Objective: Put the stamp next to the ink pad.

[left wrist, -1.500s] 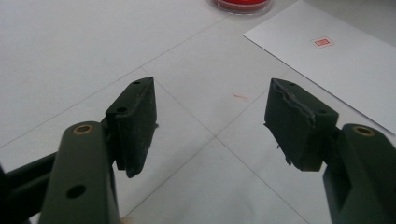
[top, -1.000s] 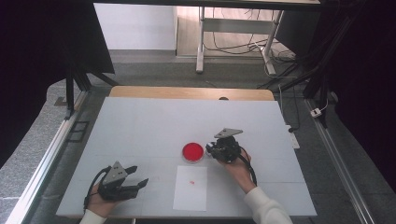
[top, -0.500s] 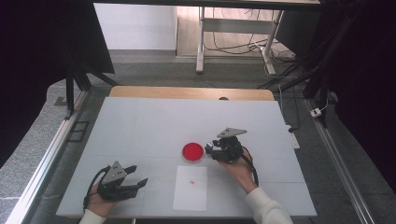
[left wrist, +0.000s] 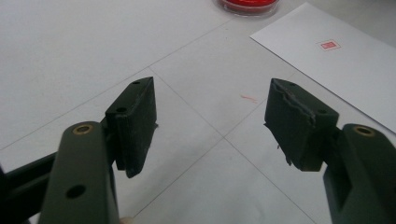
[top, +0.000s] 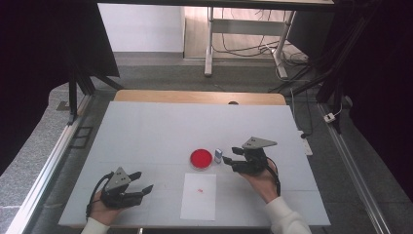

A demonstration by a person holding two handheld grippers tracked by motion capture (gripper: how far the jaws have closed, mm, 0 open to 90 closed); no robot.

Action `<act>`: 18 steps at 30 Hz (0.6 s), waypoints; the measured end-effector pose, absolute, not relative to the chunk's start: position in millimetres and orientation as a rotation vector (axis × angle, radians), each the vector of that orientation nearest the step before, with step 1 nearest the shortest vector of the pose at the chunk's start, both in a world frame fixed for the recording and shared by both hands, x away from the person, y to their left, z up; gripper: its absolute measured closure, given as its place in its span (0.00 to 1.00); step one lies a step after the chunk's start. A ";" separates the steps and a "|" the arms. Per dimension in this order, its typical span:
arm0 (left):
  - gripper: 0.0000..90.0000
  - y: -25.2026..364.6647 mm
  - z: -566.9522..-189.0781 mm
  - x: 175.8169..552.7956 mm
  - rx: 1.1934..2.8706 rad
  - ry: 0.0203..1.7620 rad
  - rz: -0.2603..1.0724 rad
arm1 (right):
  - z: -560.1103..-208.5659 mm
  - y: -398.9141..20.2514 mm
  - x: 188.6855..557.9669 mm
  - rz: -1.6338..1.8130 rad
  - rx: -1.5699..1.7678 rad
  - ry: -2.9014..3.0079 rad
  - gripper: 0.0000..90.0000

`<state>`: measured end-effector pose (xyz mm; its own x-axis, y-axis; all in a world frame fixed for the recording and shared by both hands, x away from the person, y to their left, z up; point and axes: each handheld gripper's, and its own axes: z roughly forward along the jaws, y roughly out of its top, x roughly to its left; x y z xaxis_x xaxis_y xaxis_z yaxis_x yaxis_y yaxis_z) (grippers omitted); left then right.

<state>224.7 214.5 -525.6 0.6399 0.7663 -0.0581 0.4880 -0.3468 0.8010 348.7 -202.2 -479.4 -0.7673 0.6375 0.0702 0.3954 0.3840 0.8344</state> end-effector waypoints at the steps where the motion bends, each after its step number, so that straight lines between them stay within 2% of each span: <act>1: 0.38 214.1 -525.7 225.0 2.018 0.980 0.417 | -479.4 -206.0 347.3 1.345 0.909 2.381 0.47; 18: 0.38 213.7 -526.0 225.8 2.022 0.977 0.423 | -478.9 -259.2 309.5 1.355 0.849 2.277 0.46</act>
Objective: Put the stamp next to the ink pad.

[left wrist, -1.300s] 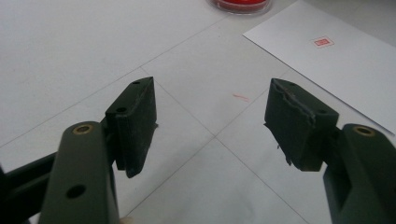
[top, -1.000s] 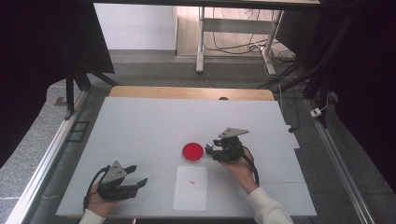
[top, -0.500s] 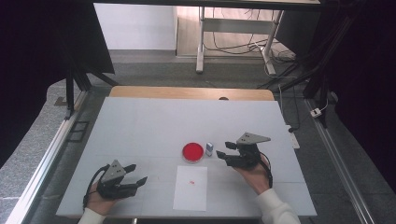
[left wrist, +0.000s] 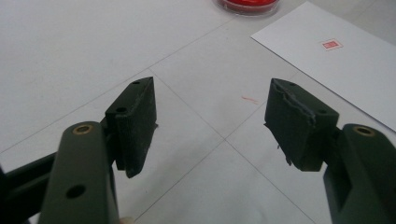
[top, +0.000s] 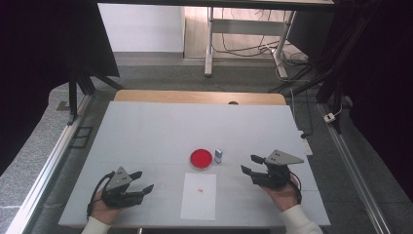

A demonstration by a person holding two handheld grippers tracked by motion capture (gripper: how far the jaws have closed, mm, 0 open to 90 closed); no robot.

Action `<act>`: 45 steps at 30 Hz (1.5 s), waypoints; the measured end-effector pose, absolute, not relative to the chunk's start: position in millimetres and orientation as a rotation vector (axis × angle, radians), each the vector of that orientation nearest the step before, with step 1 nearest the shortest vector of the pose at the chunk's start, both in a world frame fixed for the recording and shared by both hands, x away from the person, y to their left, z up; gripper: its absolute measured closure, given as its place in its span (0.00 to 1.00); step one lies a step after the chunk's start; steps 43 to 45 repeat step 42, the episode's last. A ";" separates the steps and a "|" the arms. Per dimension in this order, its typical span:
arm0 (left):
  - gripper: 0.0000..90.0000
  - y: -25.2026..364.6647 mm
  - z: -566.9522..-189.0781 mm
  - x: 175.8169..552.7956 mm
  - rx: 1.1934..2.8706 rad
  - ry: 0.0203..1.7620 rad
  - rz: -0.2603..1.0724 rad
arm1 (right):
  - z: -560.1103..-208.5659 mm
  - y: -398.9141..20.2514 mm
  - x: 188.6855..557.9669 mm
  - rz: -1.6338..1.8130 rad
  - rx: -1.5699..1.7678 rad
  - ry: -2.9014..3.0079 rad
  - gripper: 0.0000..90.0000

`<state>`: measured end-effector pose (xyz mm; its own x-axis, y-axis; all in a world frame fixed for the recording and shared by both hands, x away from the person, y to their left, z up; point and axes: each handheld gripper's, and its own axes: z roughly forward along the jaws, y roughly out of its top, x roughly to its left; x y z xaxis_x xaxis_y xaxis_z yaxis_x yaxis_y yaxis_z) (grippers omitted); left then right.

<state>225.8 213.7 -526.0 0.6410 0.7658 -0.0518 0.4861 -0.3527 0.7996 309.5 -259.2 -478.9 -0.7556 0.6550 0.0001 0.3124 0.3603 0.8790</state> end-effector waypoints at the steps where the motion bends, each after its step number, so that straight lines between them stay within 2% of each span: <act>1: 0.38 213.8 -526.2 225.7 2.022 0.976 0.423 | -479.7 -263.0 307.4 1.348 0.851 2.270 0.46; 17: 0.38 213.4 -527.6 226.3 2.028 0.984 0.425 | -500.3 -314.3 284.7 1.311 0.864 2.205 0.45; 45: 0.38 213.6 -527.9 226.7 2.025 0.991 0.428 | -505.0 -312.0 282.4 1.270 0.819 2.228 0.45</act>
